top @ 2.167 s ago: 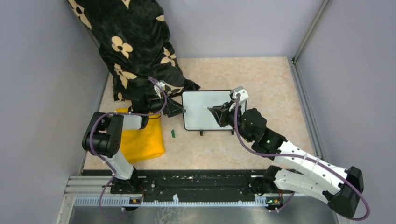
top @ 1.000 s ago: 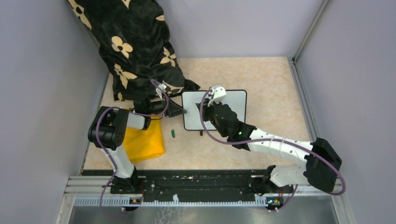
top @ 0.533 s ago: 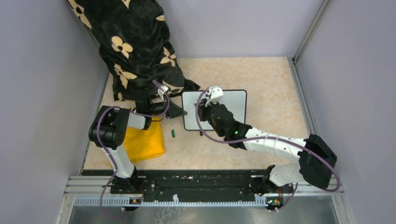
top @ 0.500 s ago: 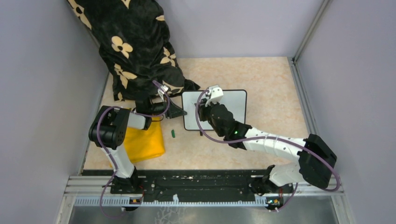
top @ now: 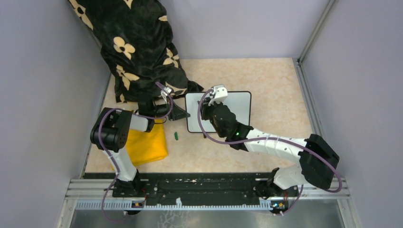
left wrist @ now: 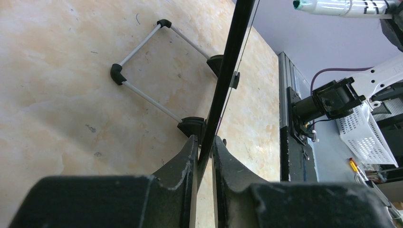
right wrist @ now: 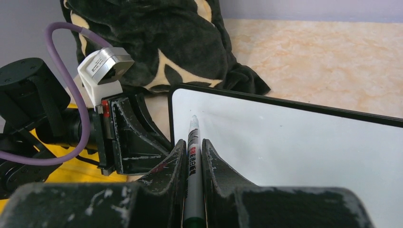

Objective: Write a sentence on the whiteboard

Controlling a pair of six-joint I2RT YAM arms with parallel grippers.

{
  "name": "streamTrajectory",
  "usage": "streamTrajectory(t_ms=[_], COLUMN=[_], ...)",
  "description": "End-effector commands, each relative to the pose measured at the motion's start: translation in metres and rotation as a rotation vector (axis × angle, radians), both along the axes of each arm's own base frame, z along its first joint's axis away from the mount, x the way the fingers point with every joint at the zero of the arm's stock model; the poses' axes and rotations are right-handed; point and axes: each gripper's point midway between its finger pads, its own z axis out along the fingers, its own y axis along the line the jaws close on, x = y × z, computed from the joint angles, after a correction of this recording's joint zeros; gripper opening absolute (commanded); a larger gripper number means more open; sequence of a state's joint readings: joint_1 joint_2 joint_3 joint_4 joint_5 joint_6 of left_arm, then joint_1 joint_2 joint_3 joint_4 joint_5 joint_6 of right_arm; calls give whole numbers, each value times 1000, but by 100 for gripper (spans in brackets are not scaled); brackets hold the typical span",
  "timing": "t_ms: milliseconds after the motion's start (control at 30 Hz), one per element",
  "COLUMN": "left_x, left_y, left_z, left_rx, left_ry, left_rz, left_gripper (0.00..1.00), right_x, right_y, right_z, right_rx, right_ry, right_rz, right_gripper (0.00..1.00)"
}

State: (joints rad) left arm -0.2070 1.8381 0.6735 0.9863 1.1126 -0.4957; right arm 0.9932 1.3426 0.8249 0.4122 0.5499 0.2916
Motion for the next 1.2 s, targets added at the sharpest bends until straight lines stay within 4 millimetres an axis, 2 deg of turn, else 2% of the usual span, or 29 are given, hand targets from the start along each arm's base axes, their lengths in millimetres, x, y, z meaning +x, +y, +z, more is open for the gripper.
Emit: streamTrajectory(t_ms=[0, 433, 1167], left_x=[4, 4, 4], left_y=[-3, -3, -3], left_z=[7, 9, 9], left_rx=[-4, -8, -8], left_ry=[-54, -60, -62], left_rz=[-13, -14, -10], left_gripper=[18, 13, 6], right_x=[4, 8, 14], right_y=[9, 11, -5], right_z=[36, 23, -10], right_rx=[101, 89, 42], right_ry=[-53, -19, 50], right_rz=[-13, -33, -74], right_gripper=[0, 0, 0])
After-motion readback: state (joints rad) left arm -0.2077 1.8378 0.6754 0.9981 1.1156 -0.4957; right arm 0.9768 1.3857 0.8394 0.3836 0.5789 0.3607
